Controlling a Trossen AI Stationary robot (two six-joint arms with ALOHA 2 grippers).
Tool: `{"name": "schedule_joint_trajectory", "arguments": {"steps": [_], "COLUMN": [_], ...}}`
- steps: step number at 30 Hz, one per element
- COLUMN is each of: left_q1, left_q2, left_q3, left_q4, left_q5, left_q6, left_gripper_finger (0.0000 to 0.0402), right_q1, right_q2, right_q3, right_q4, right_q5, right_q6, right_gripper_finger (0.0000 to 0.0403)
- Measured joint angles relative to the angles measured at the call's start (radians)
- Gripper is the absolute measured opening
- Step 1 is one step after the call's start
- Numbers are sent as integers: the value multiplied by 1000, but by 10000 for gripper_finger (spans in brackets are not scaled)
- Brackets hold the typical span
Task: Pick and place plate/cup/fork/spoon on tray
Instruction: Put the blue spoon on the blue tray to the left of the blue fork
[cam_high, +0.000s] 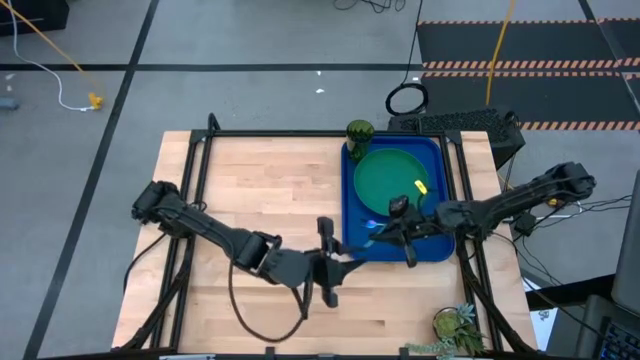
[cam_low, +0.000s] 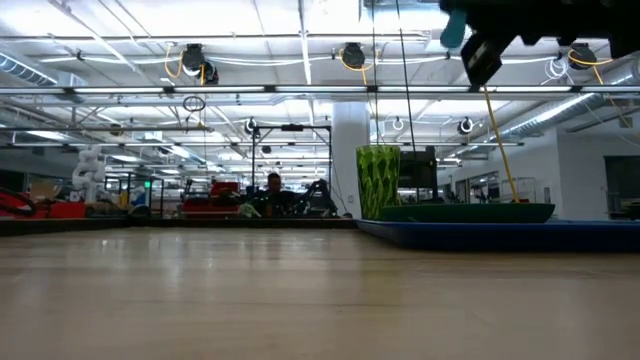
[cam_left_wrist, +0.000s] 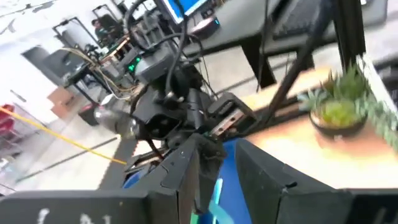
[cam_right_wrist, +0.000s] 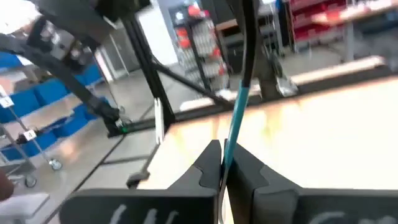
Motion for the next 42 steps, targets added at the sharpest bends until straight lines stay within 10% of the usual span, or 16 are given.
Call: {"name": "schedule_joint_trajectory", "arguments": {"steps": [8, 20, 31, 42], "left_q1": [24, 90, 149, 177], "left_q2": [11, 68, 192, 239], "left_q3": [-1, -1, 0, 0], "left_q4": [-183, -198, 127, 326], "left_q5": [-80, -183, -188, -85], "left_q6": [-110, -334, -329, -249], "left_gripper_finger": [115, 116, 181, 170], "right_q1": [-49, 12, 180, 222], "right_q2": [72, 102, 102, 180], "right_q3": [0, 0, 53, 68], "right_q4": [-48, -109, -109, -22], "right_q5": [-11, 433, 796, 879], "right_q6": [34, -106, -352, -450], "right_gripper_finger": [0, 0, 0, 0]}}
